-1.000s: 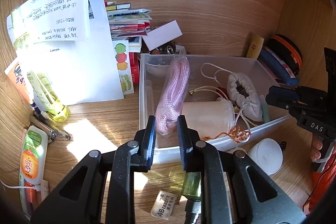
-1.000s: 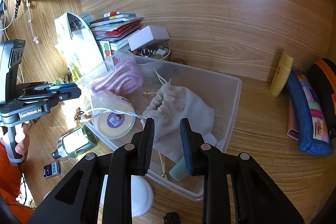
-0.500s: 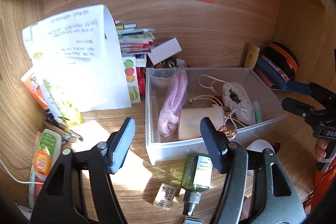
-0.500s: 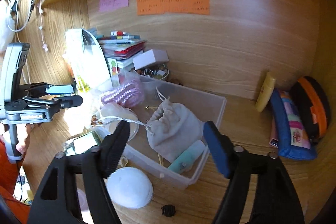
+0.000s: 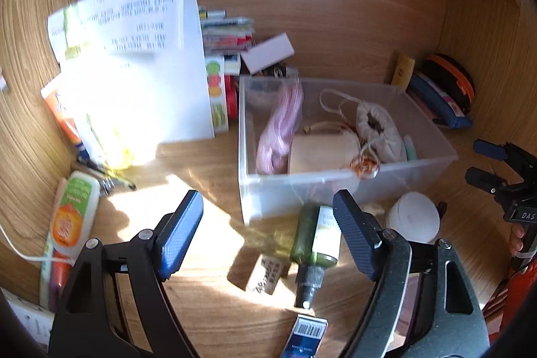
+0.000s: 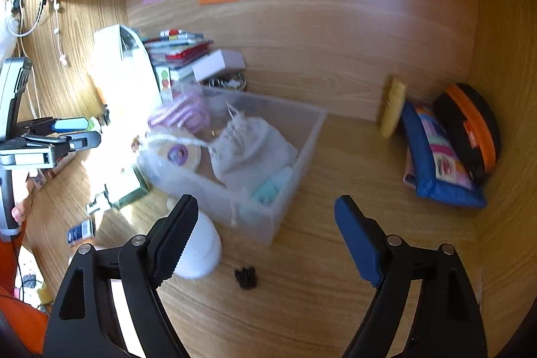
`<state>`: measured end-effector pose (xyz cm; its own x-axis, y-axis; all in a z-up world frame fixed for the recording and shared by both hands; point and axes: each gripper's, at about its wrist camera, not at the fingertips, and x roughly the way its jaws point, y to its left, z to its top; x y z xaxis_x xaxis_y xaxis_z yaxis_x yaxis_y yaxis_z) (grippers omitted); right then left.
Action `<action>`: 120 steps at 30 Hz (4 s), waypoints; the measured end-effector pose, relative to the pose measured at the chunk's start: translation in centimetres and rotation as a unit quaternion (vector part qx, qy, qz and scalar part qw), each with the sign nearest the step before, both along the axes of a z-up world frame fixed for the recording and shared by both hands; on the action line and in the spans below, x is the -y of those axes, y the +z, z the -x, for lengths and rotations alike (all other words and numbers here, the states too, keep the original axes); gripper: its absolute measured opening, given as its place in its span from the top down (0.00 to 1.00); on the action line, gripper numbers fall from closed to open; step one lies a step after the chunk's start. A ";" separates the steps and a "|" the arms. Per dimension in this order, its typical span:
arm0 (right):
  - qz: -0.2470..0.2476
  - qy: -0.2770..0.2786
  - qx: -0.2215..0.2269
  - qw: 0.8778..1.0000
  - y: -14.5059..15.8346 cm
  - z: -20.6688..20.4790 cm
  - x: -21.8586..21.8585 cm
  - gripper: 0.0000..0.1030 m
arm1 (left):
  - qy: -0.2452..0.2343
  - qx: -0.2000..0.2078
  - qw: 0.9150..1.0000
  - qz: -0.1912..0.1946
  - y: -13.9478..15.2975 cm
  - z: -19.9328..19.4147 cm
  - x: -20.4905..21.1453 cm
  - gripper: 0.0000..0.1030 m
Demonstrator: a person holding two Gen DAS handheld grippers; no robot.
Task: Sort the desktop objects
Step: 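Grasp the green glass bottle with the left tool while the right tool reaches the black clip, then close the right tool on the black clip while the left tool lifts the green bottle, then carry the green bottle and black clip into the clear box and open both tools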
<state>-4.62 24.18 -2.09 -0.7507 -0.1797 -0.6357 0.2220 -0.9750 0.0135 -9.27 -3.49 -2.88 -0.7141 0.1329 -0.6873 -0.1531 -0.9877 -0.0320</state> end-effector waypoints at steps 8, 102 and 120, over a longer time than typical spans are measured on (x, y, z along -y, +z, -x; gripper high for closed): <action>-0.003 -0.001 0.047 0.999 -3.4 -1.3 -0.1 0.22 | -0.007 0.044 0.999 -0.007 -2.4 -0.3 -0.8 0.21; 0.019 0.059 -0.013 0.998 2.4 3.2 1.9 0.82 | -0.059 -0.047 0.994 -0.080 3.6 6.8 -0.1 0.60; 0.023 0.077 0.042 0.996 -1.1 6.7 3.9 0.82 | -0.052 0.004 0.997 -0.061 0.1 9.1 -0.9 0.60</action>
<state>-11.27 20.33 -3.16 -0.6567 -0.3185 -0.6836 0.3644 -0.9276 0.0821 -18.41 -2.56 -2.76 -0.6863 0.2897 -0.6672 -0.2543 -0.9549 -0.1530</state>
